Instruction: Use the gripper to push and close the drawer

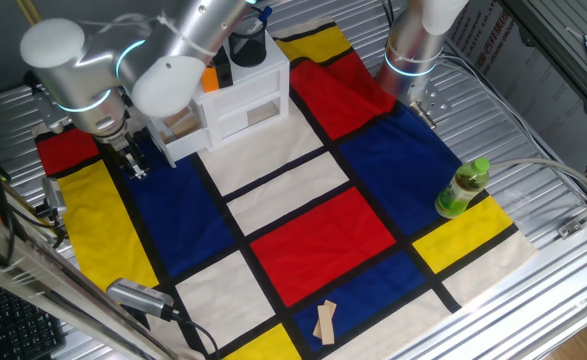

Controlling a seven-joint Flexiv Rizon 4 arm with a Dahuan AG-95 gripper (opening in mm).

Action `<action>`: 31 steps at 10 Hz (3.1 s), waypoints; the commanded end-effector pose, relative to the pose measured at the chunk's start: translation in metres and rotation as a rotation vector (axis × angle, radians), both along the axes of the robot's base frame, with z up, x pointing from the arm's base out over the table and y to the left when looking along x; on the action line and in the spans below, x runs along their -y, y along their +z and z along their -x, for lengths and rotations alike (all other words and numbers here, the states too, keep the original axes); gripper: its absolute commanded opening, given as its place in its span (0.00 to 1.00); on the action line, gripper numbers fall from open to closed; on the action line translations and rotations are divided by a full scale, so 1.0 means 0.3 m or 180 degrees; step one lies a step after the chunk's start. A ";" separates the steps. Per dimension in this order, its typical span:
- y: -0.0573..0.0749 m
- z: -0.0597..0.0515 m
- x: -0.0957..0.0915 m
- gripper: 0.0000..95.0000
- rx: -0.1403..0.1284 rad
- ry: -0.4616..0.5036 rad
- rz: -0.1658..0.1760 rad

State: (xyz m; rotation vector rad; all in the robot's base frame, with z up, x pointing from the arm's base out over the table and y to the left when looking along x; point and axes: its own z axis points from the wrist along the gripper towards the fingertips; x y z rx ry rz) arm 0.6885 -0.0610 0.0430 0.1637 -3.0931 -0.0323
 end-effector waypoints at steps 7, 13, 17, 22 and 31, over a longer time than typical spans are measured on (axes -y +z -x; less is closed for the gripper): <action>0.010 0.011 0.010 0.00 0.0024 -0.0088 0.0002; 0.010 0.011 0.010 0.00 -0.0011 -0.0190 0.0027; 0.010 0.011 0.010 0.00 0.0193 -0.0467 0.0237; 0.010 0.011 0.010 0.00 0.0270 -0.0645 0.0283; 0.010 0.011 0.010 0.00 0.0310 -0.0402 -0.0038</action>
